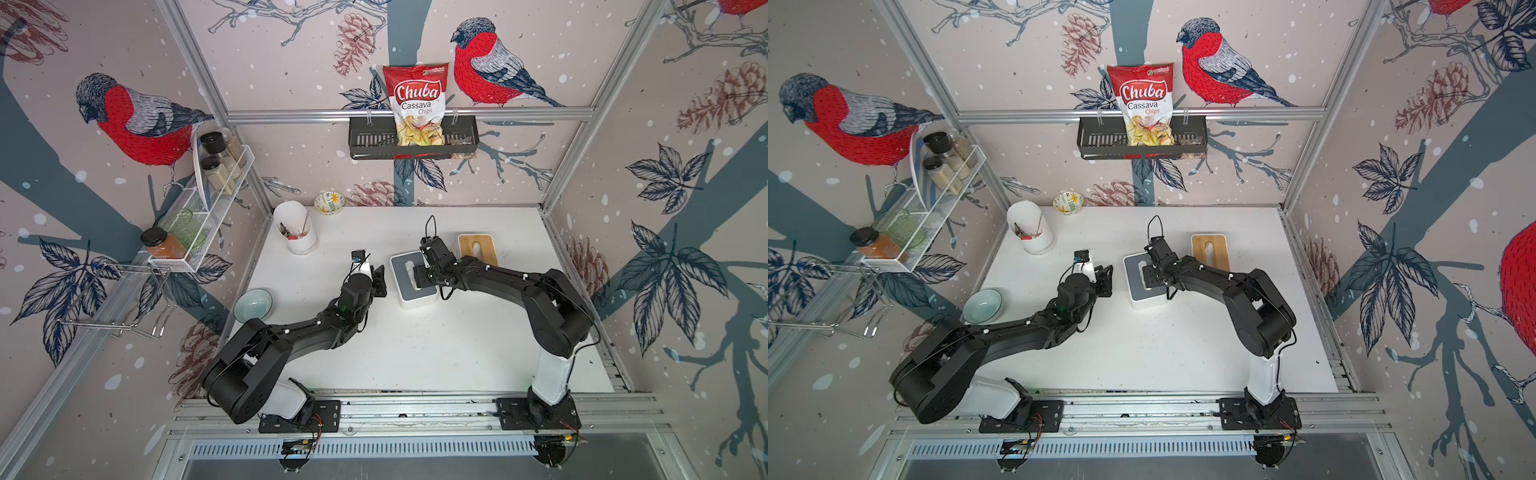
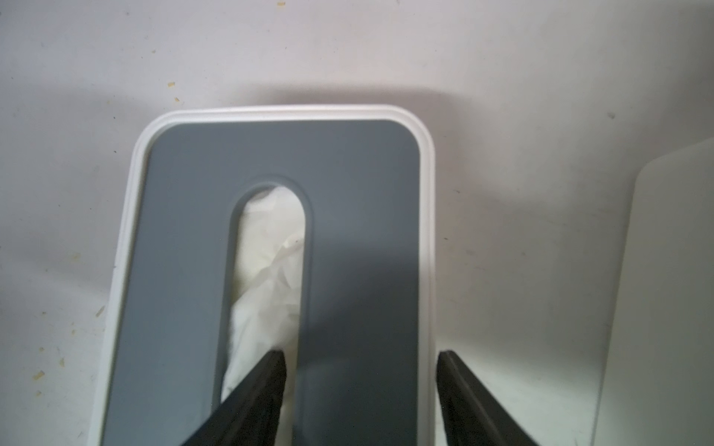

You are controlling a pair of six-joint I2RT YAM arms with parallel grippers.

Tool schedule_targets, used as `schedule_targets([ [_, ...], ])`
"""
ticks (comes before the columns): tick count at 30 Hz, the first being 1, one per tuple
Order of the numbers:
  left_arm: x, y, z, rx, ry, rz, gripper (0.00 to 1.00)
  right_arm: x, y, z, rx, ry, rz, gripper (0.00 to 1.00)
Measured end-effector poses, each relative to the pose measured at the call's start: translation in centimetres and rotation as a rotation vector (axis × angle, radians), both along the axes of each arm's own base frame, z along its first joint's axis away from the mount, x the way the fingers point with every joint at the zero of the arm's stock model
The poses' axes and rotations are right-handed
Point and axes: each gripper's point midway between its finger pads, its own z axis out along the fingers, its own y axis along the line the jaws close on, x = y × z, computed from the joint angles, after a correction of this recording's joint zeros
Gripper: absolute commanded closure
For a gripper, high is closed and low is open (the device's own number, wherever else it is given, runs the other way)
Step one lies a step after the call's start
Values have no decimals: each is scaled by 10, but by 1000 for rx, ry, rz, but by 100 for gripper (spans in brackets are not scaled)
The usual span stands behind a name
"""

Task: Put the tissue paper into the tissue box
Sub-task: Adjust the tissue box at the center of the board.

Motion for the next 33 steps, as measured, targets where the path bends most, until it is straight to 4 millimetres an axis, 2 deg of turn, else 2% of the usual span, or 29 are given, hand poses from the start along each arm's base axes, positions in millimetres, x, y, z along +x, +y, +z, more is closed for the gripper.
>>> schedule_targets([
  [5, 0, 4, 7, -11, -17, 8, 62, -12, -2, -2, -59, 11, 31, 47],
  [8, -1, 6, 10, -14, -22, 9, 61, -28, -7, 0, -91, 24, 57, 49],
  [13, -2, 7, 14, -17, -37, 7, 61, -52, -16, 9, -130, 22, 114, 50],
  [17, -2, 6, 14, -10, -40, -1, 61, -64, -22, 11, -145, 17, 146, 51],
  [22, -3, 3, 15, -14, -38, -20, 61, -70, -25, 4, -163, 27, 172, 51],
  [28, -3, 2, 14, -15, -39, -22, 61, -70, -10, -4, -153, 28, 220, 51],
  [30, -3, 2, 14, -16, -38, -25, 61, -67, -4, -5, -145, 27, 232, 48],
  [33, -3, 2, 14, -15, -36, -25, 61, -62, 8, -6, -141, 14, 261, 37],
])
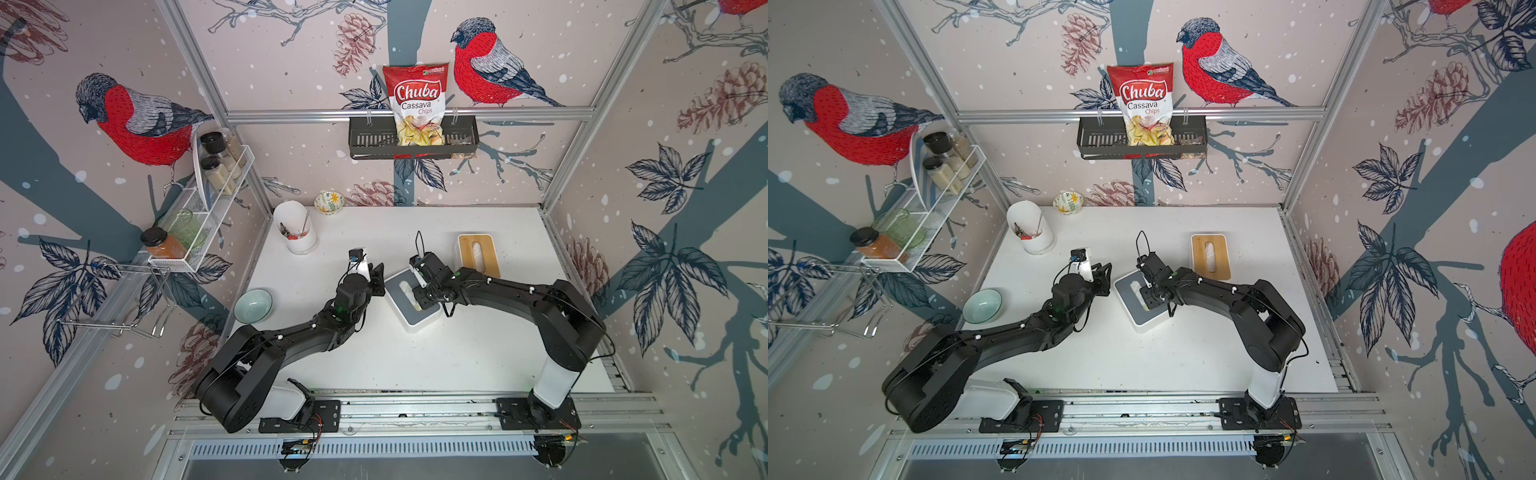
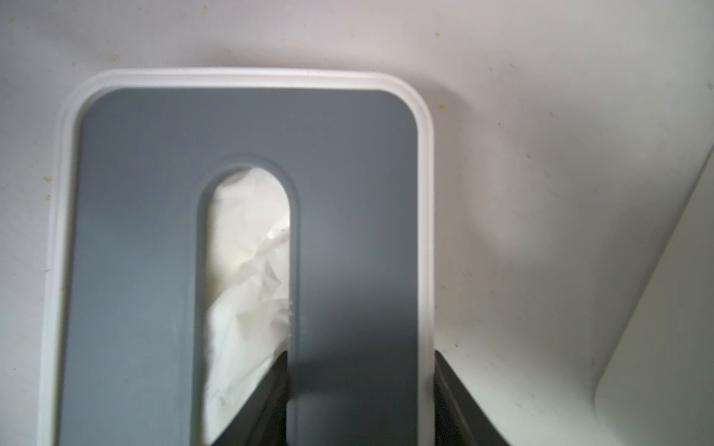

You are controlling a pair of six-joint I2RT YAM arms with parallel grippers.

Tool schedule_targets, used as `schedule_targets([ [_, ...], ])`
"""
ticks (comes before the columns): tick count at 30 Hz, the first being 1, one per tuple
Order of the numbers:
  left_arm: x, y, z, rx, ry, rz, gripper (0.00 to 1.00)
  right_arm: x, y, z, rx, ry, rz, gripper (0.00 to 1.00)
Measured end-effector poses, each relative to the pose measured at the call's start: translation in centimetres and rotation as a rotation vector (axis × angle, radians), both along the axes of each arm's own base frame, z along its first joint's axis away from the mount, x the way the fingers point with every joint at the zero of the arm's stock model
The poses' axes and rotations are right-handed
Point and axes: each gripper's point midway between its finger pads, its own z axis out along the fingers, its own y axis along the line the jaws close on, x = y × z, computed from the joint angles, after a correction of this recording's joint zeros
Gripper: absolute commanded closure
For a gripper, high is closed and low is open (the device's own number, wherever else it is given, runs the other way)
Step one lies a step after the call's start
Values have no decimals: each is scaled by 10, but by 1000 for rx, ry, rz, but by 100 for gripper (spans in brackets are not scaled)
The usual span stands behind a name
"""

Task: Put the tissue paper into the tissue box
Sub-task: Adjust the tissue box at the center of the board.

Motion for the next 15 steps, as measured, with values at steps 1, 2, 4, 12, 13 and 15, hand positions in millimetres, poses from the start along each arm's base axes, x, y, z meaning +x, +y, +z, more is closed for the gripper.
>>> schedule_targets([
  [1, 0, 0, 0, 0, 0, 0, 61, 0, 2, -1, -4, 0, 6, 35],
  [2, 0, 0, 0, 0, -1, 3, 61, 0, 3, -3, -8, 3, 11, 33],
  [4, 0, 1, 0, 2, 0, 9, 61, 0, 3, -2, -12, -4, 11, 29],
  [12, 5, 2, -6, 18, 17, 25, 62, 1, 0, 51, 58, -113, -10, 33],
  [13, 5, 3, -7, 21, 21, 29, 62, 0, -1, 58, 73, -124, -16, 36],
  [15, 5, 3, -8, 23, 26, 32, 63, -3, -1, 68, 102, -135, -31, 42],
])
